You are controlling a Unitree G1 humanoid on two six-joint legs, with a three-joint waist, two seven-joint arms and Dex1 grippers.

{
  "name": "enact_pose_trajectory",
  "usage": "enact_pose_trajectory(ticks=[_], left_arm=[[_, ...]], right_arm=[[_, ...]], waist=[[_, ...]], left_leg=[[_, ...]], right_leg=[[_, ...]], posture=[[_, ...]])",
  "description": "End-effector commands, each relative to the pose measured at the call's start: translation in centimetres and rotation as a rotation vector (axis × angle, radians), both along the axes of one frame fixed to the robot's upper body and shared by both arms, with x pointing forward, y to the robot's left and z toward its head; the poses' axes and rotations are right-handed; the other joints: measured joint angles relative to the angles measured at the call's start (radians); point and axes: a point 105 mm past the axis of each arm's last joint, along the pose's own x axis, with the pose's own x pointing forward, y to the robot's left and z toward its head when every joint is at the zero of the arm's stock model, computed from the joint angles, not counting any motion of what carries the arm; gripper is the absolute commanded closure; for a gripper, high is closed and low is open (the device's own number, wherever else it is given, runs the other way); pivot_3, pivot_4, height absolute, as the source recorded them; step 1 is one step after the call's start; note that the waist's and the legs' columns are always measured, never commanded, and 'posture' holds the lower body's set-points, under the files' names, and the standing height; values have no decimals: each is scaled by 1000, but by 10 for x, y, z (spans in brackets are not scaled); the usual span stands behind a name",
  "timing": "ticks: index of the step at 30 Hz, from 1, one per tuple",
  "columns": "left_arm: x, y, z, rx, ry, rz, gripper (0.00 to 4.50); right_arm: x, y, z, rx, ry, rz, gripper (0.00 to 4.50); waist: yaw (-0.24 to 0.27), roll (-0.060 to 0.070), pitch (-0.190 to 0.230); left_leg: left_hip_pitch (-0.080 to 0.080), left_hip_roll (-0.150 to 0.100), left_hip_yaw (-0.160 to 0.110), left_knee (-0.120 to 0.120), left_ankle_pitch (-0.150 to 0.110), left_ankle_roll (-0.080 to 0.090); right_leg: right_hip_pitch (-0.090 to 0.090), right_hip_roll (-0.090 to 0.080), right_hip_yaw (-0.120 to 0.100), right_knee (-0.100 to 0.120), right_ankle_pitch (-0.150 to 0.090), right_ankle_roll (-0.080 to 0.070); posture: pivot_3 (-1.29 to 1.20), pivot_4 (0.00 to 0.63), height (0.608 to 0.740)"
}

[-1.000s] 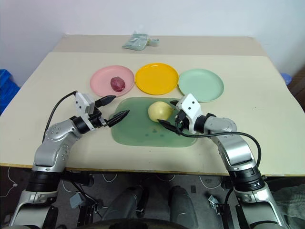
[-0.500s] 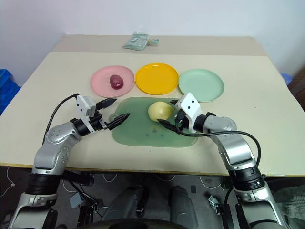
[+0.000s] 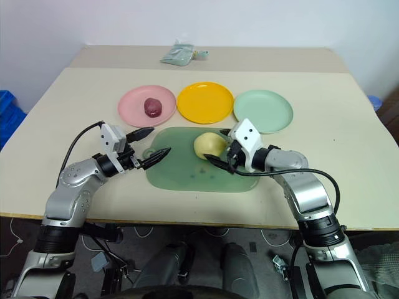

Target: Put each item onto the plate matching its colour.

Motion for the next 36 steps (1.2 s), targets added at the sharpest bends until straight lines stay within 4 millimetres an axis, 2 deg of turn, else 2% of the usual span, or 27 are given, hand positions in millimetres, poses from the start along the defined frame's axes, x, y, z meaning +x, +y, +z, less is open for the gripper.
enact_pose_trajectory(ticks=[1,10,17,23,30,36], left_arm=[[-3,-3,12,10,-53,-13,51],[-6,1,11,15,-45,-8,51],[-17,11,9,9,-33,-23,51],[-30,24,17,-63,-76,-27,51],[-38,22,31,-60,-90,-105,51],[-39,19,32,-38,-88,-127,51]], right_arm=[[-3,11,19,20,-65,43,0],[-4,14,18,-38,-74,73,0],[-2,16,12,-75,-61,89,0],[4,15,10,-86,-58,84,0],[9,14,7,-98,-56,84,0],[12,13,3,-106,-49,81,0]], waist=[[0,0,0],[0,0,0],[-1,1,0],[-1,1,1],[0,1,1],[-2,1,1]], left_leg=[[0,0,0,0,0,0],[0,0,0,0,0,0],[-1,0,0,0,0,0],[-1,0,0,0,-1,-1],[-1,0,0,0,-1,-1],[-1,0,0,0,-1,-1]], right_leg=[[0,0,0,0,0,0],[0,0,0,0,0,0],[-1,0,0,0,0,0],[-1,0,0,-1,-1,-3],[-1,0,0,-1,-2,-3],[-1,0,0,-1,-2,-3]], posture=[[0,150,740],[0,150,740],[0,150,740],[0,150,740],[0,150,740],[0,150,740]])
